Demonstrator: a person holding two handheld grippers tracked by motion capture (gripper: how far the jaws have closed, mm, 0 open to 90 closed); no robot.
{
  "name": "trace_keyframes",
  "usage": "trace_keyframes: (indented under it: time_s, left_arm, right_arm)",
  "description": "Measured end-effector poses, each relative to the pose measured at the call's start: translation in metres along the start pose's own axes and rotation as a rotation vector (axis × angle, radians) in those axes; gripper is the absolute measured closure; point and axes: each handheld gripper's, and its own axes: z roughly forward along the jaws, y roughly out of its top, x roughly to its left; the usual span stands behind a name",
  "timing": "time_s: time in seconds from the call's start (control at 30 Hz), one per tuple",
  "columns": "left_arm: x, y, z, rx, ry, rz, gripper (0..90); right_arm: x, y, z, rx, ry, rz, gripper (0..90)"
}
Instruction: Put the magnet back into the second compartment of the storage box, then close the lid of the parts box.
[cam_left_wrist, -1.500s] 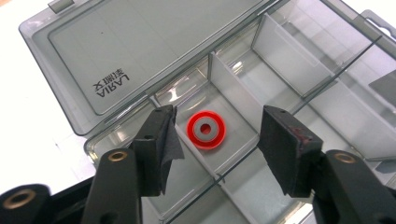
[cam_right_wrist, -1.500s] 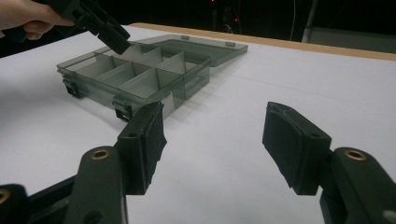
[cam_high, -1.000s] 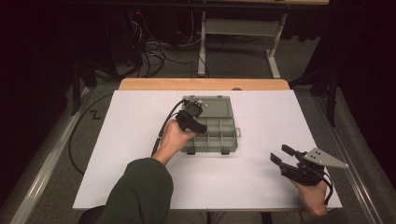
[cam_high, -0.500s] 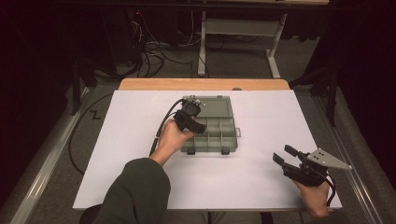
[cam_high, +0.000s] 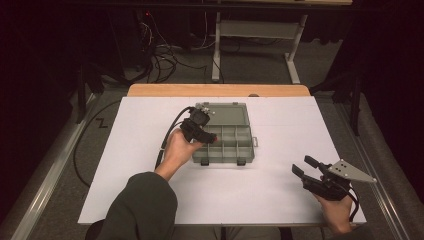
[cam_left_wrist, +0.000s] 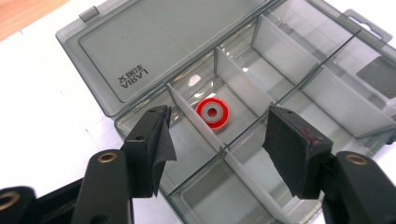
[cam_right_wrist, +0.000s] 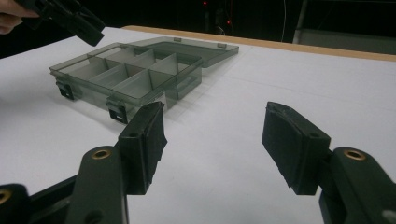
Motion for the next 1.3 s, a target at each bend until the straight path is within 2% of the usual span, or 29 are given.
trace_keyframes:
  time_s: [0.37, 0.63, 0.97, 1.2, 1.3]
  left_arm:
    - [0.002, -0.015, -0.010, -0.004, 0.007, 0.000, 40.2]
    - [0.004, -0.025, -0.018, -0.022, 0.011, -0.005, 40.1]
    - [0.011, -0.042, -0.024, -0.029, 0.024, -0.047, 40.2]
    - [0.016, -0.044, -0.025, -0.029, 0.016, -0.065, 41.0]
    - [0.019, -0.045, -0.024, -0.020, 0.017, -0.069, 41.2]
  right_arm:
    - [0.001, 0.000, 0.000, -0.002, 0.005, 0.007, 40.4]
    - [0.003, 0.000, 0.003, 0.004, 0.005, -0.011, 40.4]
    - [0.005, 0.001, 0.005, 0.011, 0.014, -0.032, 40.5]
    - [0.005, 0.002, 0.006, 0.016, -0.002, -0.009, 40.6]
    - [0.007, 0.002, 0.006, 0.015, -0.006, -0.017, 41.0]
